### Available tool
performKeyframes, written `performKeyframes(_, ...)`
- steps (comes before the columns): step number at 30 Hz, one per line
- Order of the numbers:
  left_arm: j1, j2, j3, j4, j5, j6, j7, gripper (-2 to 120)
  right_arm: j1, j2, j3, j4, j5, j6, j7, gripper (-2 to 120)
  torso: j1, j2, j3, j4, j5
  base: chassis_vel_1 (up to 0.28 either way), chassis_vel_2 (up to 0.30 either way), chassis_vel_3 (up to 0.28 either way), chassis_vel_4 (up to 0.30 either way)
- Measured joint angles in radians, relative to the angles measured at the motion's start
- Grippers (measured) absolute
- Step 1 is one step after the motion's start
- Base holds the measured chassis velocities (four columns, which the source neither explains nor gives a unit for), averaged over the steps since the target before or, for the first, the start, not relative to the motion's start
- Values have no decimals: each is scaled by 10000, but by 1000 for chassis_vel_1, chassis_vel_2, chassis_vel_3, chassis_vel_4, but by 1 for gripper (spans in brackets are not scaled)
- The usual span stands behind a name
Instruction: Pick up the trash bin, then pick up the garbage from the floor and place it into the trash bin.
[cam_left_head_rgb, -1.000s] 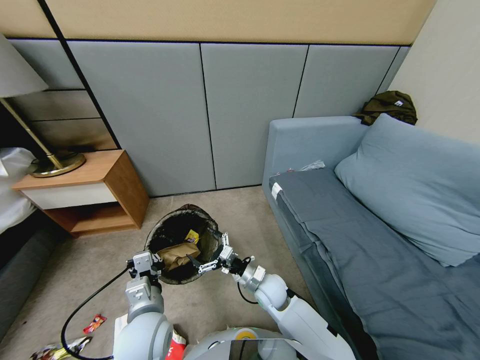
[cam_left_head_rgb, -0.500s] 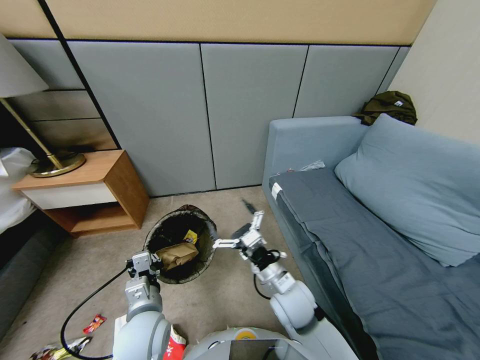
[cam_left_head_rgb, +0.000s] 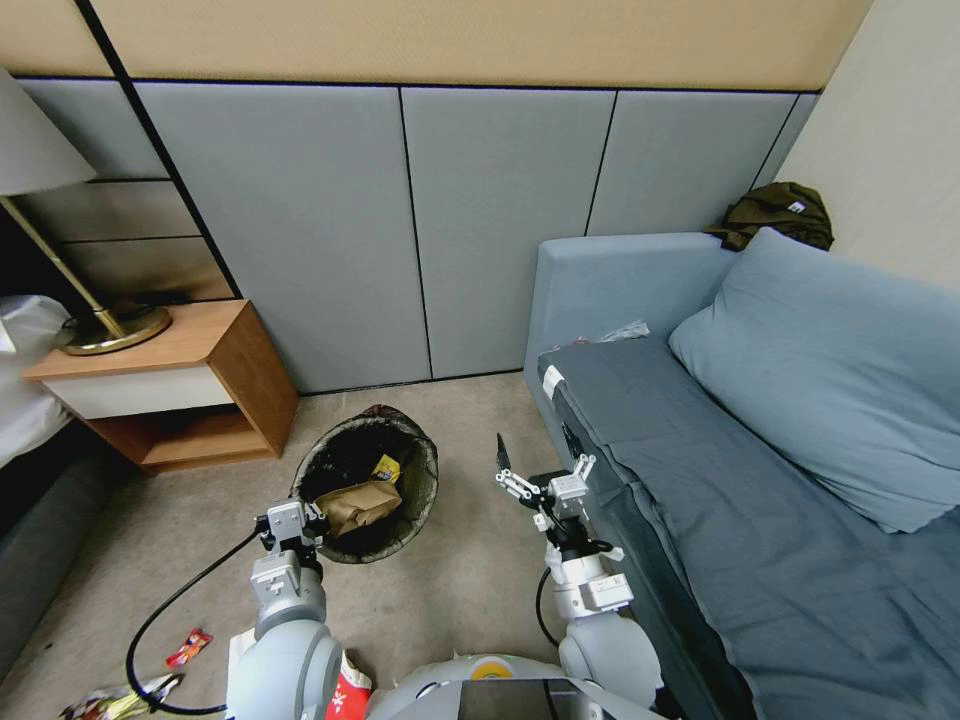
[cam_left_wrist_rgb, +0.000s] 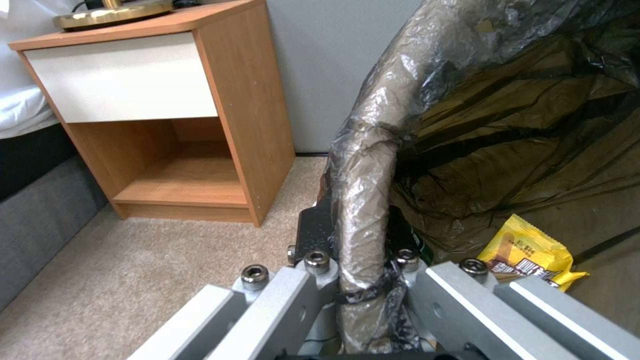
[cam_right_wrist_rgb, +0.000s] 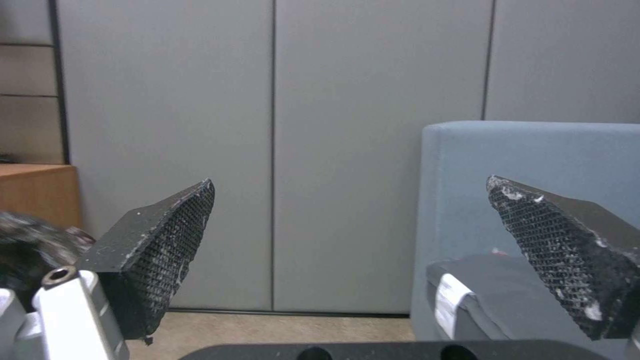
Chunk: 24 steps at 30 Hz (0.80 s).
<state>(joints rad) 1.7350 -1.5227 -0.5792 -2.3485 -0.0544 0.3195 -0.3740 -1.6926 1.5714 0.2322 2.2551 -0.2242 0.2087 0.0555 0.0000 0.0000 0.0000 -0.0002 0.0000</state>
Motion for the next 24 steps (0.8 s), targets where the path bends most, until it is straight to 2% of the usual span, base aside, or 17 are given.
performKeyframes(24,-57,-69,54,-47,-81,60,-53,0,617,-75,51,-180,298,-274,-101,100,0,0,0,-1,1,0,0,0,0)
